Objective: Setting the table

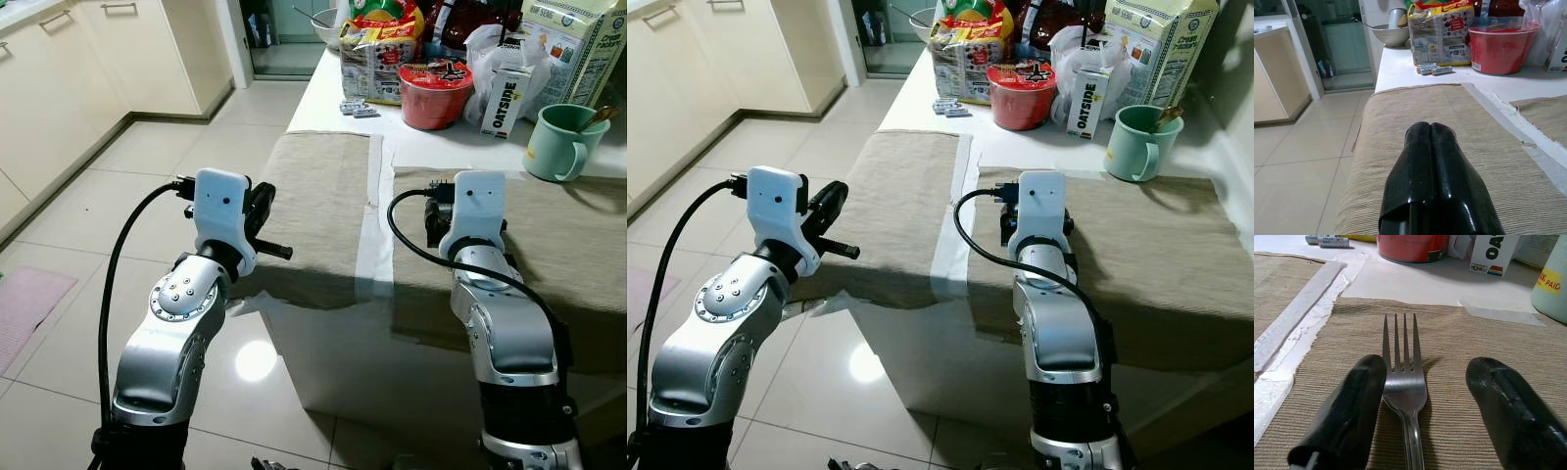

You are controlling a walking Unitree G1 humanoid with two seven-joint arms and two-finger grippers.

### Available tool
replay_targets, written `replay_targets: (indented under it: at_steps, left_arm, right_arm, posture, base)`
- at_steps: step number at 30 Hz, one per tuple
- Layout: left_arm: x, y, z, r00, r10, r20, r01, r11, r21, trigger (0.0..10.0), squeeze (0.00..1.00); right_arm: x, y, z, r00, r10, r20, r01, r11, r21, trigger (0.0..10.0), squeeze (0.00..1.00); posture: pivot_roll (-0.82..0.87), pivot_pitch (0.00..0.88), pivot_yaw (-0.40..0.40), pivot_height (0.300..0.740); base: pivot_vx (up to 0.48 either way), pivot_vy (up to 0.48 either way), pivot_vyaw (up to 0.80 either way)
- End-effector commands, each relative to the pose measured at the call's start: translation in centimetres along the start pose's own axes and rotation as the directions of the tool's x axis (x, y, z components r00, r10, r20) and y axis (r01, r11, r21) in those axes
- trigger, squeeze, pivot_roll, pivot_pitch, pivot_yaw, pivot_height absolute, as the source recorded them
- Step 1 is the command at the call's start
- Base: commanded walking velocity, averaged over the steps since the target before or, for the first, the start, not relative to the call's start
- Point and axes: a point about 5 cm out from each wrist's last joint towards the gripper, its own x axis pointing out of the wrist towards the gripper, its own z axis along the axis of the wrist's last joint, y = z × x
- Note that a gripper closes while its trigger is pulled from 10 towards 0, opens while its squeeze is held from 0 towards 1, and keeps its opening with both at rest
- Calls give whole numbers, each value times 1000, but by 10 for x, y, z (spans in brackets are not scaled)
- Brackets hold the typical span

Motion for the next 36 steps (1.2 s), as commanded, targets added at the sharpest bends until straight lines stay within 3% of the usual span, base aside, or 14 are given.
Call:
replay_targets:
  at_steps: [1, 36]
  left_arm:
    - [-2, 2, 5, 1000, 13, 14, -13, 1000, 4, 10000, 0]
    - [-1, 0, 6, 1000, 5, 9, -5, 1000, 20, 10000, 0]
  right_arm:
    - [1, 6, -30, 988, 34, -149, -36, 999, -9, 0, 0]
    - [-1, 9, -30, 991, 66, -118, -66, 998, 3, 0, 0]
  posture:
    - [-204, 83, 119, 740]
    - [-200, 89, 120, 740]
  base:
    - [0, 0, 0]
    - [0, 0, 0]
